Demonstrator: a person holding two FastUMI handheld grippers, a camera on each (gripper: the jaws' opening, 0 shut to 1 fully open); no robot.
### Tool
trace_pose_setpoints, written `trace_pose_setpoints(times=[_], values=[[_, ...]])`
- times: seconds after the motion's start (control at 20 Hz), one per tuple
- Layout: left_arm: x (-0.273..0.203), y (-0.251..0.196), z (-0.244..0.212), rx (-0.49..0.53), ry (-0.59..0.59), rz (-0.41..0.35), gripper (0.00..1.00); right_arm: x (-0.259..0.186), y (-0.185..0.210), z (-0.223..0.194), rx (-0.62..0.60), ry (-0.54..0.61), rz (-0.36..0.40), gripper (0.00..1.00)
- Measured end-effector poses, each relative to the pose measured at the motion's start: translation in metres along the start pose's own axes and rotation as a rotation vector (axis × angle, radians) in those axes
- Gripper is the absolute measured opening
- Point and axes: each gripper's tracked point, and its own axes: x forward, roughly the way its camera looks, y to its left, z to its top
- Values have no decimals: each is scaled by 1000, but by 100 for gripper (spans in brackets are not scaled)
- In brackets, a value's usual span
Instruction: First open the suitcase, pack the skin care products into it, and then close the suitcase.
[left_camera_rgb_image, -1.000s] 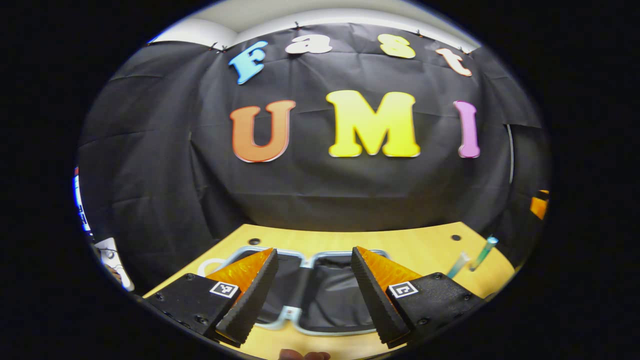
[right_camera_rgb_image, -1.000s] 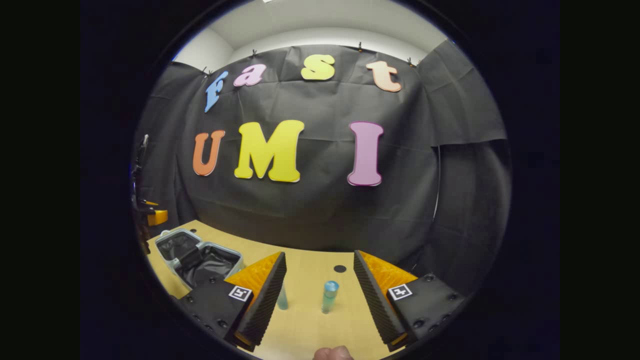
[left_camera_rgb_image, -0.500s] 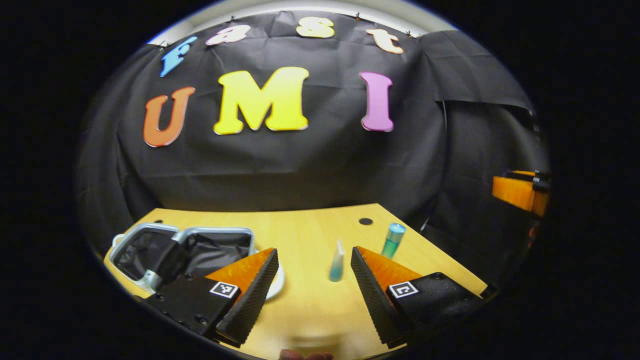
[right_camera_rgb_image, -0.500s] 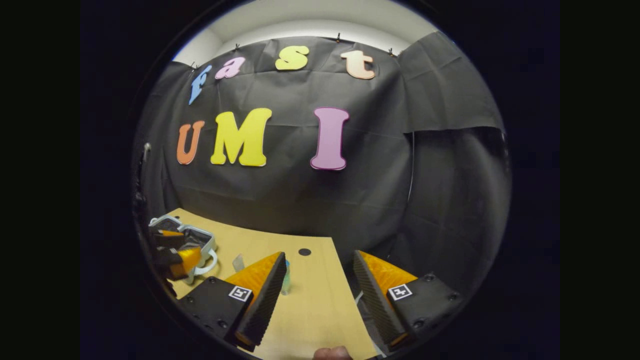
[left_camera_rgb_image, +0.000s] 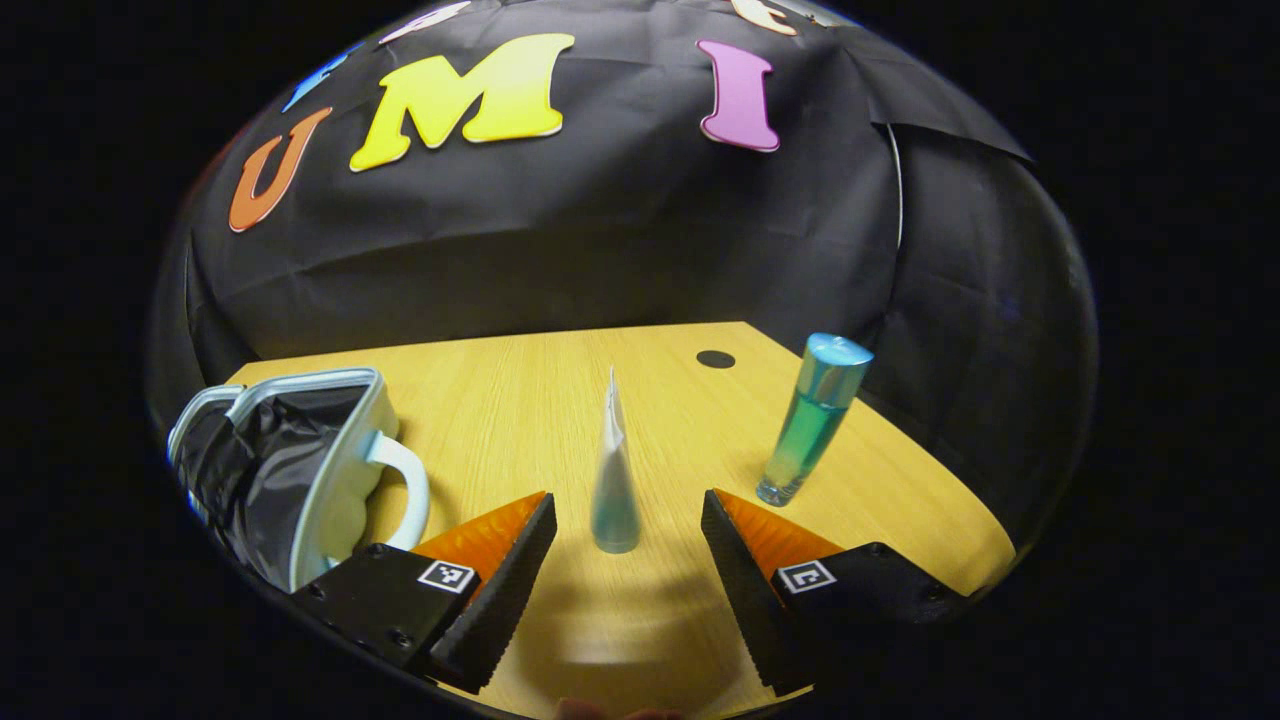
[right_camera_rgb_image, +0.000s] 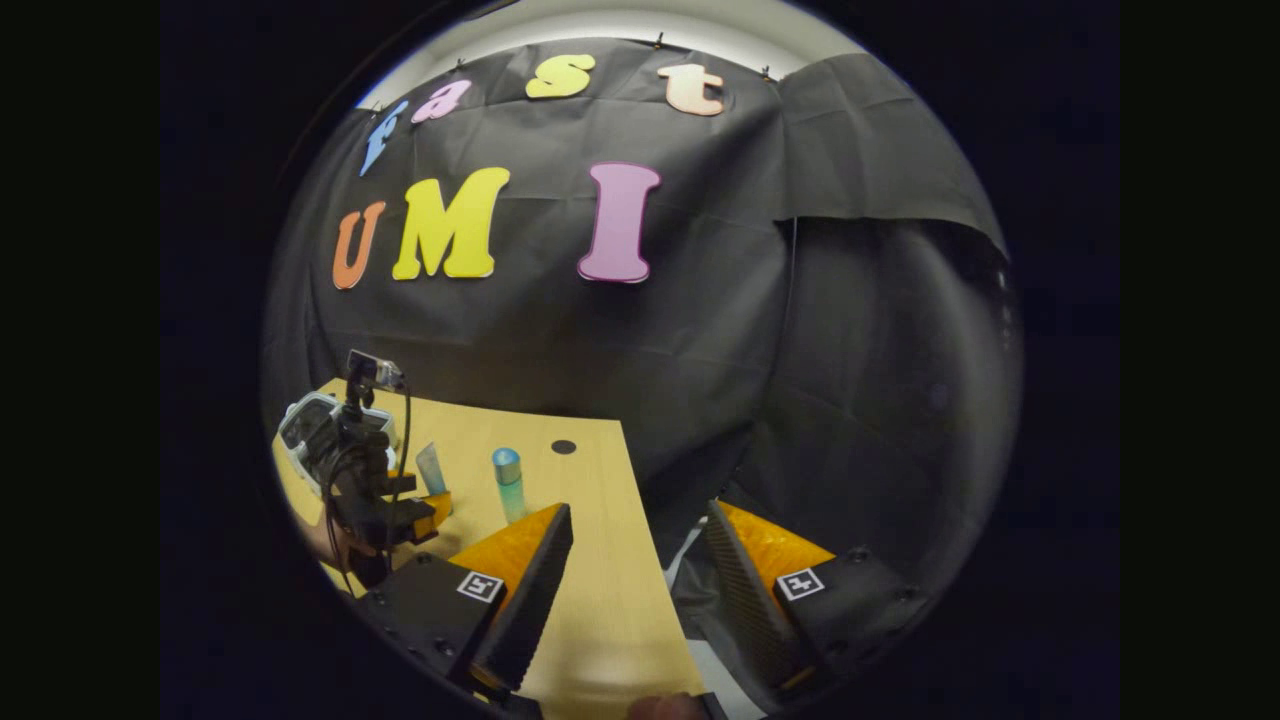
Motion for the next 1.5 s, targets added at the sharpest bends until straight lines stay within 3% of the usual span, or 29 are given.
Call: trace_pose_setpoints(times=[0.4,0.5,0.55,0.6,0.7,0.75,0.8,0.85,0.9,0.95,1.0,1.3,1.5], values=[[28,9,-13,-17,67,6,90,8,4,1,-3,4,1,80],[31,11,-15,-24,83,10,77,16,11,2,-7,12,10,80],[30,11,-14,-28,86,6,64,20,16,4,-9,15,17,81],[30,13,-15,-24,97,5,61,24,21,4,-15,14,26,81],[22,7,-16,-45,122,-49,41,30,34,-1,-27,23,64,80],[13,9,-12,-41,118,-56,39,35,44,-6,-28,41,99,81],[3,11,-6,-38,113,-56,46,41,57,-17,-25,63,143,80],[-13,14,0,-47,107,-58,37,48,70,-26,-17,84,185,80],[-29,15,6,-64,102,-63,37,58,83,-37,-5,112,217,80],[-47,19,12,-81,99,-63,43,68,95,-46,13,143,243,80],[-68,23,16,-100,96,-58,37,78,105,-51,37,159,262,81],[-167,63,23,-156,118,33,37,140,166,-71,52,172,341,81],[-209,106,20,-188,133,140,36,187,188,-92,110,233,321,81]])
